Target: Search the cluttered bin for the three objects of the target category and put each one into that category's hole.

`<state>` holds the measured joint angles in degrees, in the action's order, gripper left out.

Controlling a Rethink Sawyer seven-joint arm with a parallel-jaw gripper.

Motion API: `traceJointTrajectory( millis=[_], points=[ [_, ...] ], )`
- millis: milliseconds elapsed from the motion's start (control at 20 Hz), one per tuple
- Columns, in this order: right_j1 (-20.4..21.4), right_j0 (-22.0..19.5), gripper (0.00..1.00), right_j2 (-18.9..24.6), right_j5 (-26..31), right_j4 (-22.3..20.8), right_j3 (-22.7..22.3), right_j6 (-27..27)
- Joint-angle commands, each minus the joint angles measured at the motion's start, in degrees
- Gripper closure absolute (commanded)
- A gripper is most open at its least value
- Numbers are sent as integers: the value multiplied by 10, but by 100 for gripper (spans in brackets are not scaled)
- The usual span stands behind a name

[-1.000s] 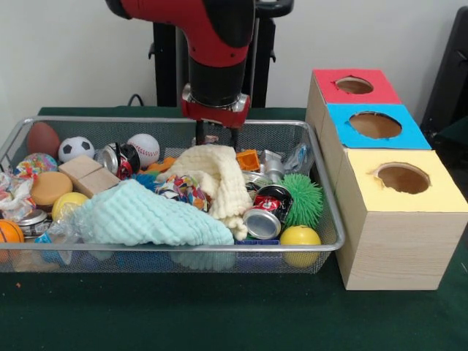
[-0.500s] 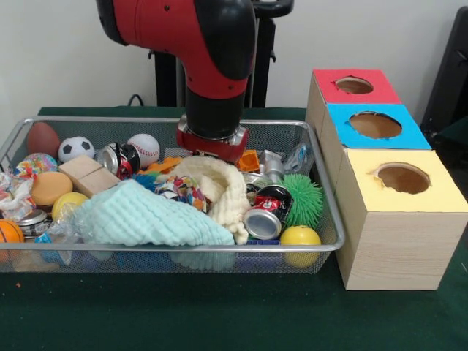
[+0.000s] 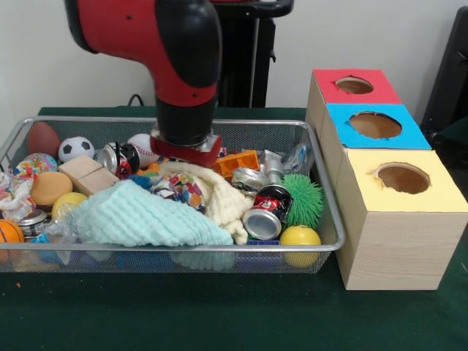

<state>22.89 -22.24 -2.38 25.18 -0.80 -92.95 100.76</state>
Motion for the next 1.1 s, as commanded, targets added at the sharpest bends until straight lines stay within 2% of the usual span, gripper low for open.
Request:
traceJointTrajectory(
  millis=[50, 450, 600, 700, 800, 950, 1100],
  points=[
    [-2, -116, 0, 65, 14, -60, 42, -106],
    [39, -213, 0, 130, 88, -138, 38, -168],
    [46, -232, 0, 147, 89, -160, 31, -159],
    [50, -233, 0, 151, 69, -174, 14, -131],
    [56, -219, 0, 143, 38, -186, -12, -84],
    [70, -171, 0, 113, -14, -199, -49, 6],
    [92, -114, 0, 75, -27, -191, -73, 85]
  ],
)
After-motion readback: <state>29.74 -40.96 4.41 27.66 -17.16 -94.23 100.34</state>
